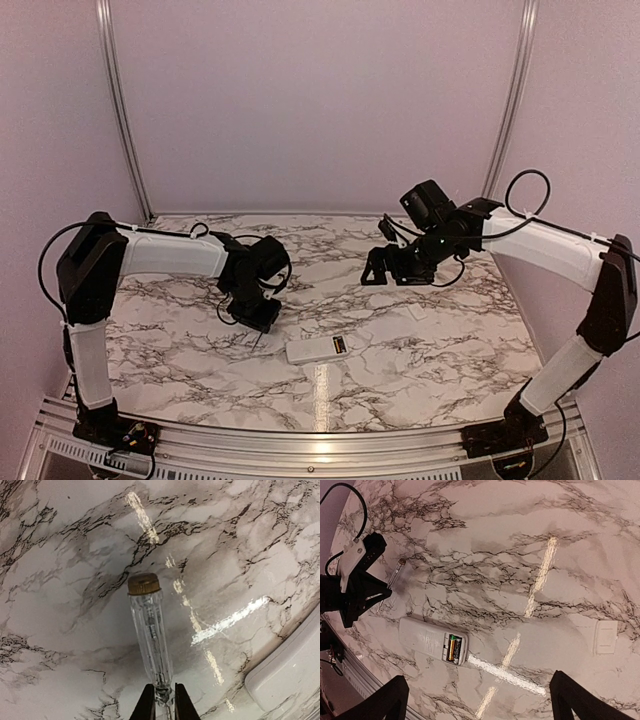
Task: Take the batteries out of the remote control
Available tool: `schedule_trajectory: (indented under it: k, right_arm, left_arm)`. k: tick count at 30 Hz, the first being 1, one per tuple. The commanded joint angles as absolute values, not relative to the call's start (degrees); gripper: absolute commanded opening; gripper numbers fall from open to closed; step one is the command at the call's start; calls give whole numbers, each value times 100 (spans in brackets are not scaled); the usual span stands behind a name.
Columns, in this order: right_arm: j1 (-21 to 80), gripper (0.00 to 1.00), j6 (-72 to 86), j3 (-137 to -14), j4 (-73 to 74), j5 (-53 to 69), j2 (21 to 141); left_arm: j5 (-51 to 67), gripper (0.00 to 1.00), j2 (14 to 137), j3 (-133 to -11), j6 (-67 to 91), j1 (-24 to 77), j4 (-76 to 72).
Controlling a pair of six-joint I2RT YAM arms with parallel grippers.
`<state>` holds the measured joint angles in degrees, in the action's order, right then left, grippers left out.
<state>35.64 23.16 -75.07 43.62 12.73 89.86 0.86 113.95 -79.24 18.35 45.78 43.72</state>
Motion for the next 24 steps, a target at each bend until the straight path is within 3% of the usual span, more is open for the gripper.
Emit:
schedule_trajectory:
  k: [1, 15, 24]
  right_arm:
    - [3533, 97, 2526, -7367, 4248, 1200, 8609]
    - [3533, 97, 2741, -7110, 4384, 1014, 7990]
    - [3533, 96, 2897, -7264, 4440, 1075, 7912]
  left_arm:
    - [484, 0, 10710, -7805, 1582, 4609, 4012]
    - [54, 0, 9833, -7597, 1519, 5050, 2962]
    - [-159, 0, 10149, -8260, 1500, 5032, 3342]
